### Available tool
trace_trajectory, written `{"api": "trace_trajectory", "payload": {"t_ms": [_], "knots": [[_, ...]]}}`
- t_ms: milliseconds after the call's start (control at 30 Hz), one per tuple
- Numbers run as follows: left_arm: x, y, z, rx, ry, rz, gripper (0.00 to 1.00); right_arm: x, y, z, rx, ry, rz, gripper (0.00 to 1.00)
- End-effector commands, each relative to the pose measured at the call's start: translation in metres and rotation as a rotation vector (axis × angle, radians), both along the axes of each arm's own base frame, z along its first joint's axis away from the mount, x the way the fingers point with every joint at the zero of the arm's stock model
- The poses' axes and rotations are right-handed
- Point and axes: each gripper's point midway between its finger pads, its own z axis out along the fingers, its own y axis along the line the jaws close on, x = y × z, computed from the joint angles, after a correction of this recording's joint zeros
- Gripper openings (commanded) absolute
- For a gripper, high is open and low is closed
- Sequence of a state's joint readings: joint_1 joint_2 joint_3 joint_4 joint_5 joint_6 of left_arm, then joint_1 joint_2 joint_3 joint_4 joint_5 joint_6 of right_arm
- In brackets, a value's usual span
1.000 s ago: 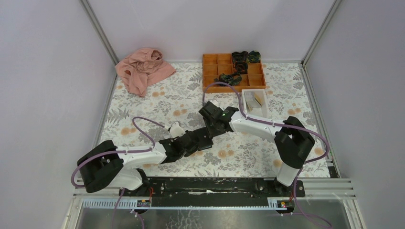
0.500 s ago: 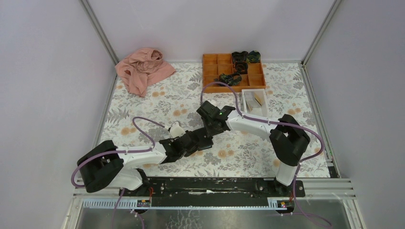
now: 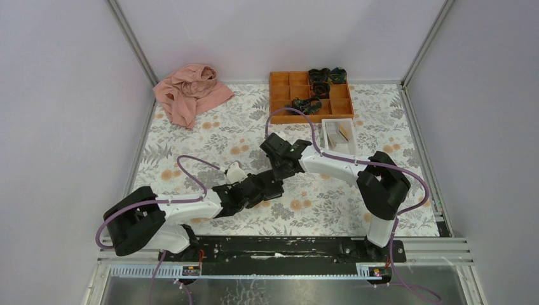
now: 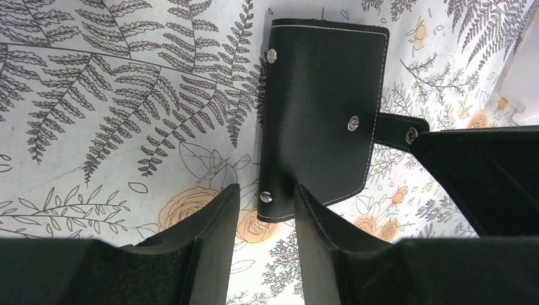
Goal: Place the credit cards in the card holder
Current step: Close the card holder at the center of the board.
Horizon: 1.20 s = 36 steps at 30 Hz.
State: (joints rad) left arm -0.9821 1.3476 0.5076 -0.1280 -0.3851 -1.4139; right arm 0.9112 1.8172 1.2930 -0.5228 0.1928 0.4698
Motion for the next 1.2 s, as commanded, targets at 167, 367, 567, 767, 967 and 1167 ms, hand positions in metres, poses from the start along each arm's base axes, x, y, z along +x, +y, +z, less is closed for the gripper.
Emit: {"api": "trace_trajectory", "payload": {"t_ms": [167,367,567,767,967,1167], "knots": [[-0.017,0.02,-0.026,0.101,0.058,-0.033,0.45,0.003,0.008,0.007,0.005,-0.016,0.007,0.26],[-0.018,0.021,-0.027,0.101,0.058,-0.032,0.45,0.002,0.008,0.004,0.002,-0.007,0.007,0.25],[-0.019,0.022,-0.027,0.102,0.058,-0.034,0.45,0.003,0.009,0.003,0.005,-0.006,0.004,0.19],[-0.019,0.022,-0.027,0.105,0.058,-0.038,0.45,0.005,0.011,0.01,0.015,-0.019,0.004,0.16],[-0.018,0.022,-0.027,0.107,0.056,-0.04,0.45,0.006,0.011,0.013,0.012,-0.024,0.006,0.17],[-0.018,0.021,-0.026,0.106,0.056,-0.043,0.45,0.007,0.011,0.015,0.013,-0.027,0.008,0.18]]}}
